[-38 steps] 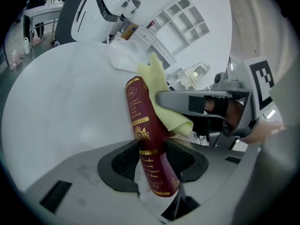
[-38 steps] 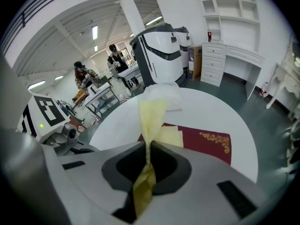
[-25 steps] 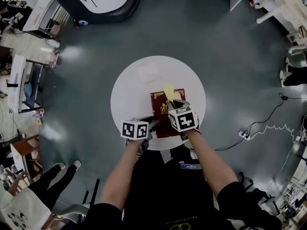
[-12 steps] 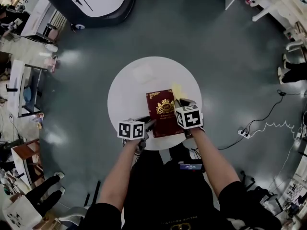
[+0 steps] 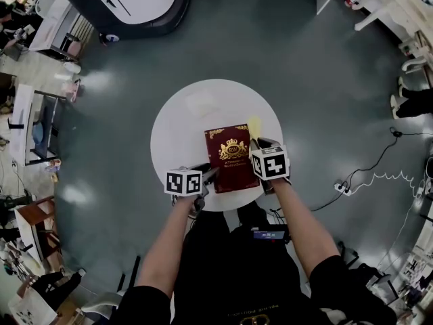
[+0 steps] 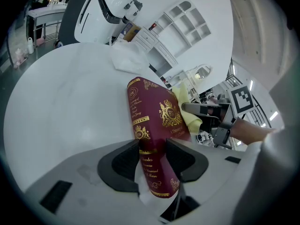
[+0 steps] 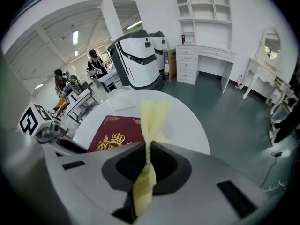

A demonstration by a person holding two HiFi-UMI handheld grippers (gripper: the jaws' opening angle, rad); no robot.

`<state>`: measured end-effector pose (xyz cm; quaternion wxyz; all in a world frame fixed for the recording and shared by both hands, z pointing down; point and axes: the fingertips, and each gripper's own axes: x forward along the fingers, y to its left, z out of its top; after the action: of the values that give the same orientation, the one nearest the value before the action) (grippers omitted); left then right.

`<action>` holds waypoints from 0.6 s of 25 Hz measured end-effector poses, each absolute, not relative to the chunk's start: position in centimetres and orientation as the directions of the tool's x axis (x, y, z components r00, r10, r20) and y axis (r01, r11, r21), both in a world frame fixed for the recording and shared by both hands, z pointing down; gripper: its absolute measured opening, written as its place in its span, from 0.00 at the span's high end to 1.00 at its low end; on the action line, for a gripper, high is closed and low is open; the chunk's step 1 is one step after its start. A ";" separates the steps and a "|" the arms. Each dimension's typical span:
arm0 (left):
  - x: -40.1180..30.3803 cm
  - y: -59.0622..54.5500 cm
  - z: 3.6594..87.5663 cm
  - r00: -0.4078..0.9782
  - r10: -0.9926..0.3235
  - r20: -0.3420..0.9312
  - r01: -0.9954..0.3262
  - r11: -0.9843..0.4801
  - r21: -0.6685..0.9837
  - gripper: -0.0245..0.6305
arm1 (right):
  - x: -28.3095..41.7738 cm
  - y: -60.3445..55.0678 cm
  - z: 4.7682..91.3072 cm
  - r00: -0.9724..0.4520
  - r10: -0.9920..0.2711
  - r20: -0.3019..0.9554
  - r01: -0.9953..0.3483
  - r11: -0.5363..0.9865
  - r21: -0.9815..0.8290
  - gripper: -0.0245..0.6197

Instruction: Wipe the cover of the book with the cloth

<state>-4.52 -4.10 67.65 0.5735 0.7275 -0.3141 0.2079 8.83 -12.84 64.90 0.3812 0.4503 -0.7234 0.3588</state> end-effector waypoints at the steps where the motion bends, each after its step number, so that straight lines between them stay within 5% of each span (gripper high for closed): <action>1: -4.5 -4.1 67.7 0.716 -0.219 0.663 -0.695 -0.145 0.704 0.69 | 8.7 -12.8 64.8 -0.305 -0.380 0.873 -0.925 0.338 -0.176 0.84; 15: -4.3 -4.1 67.4 0.728 -0.231 0.646 -0.682 -0.144 0.717 0.70 | -0.2 -11.2 62.0 -0.454 -0.342 0.823 -0.831 0.494 -0.254 0.84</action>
<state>-4.34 -4.08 67.42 0.5748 0.7304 -0.3123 0.1963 -0.15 -11.17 61.97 0.3645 0.3742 -0.7837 0.3360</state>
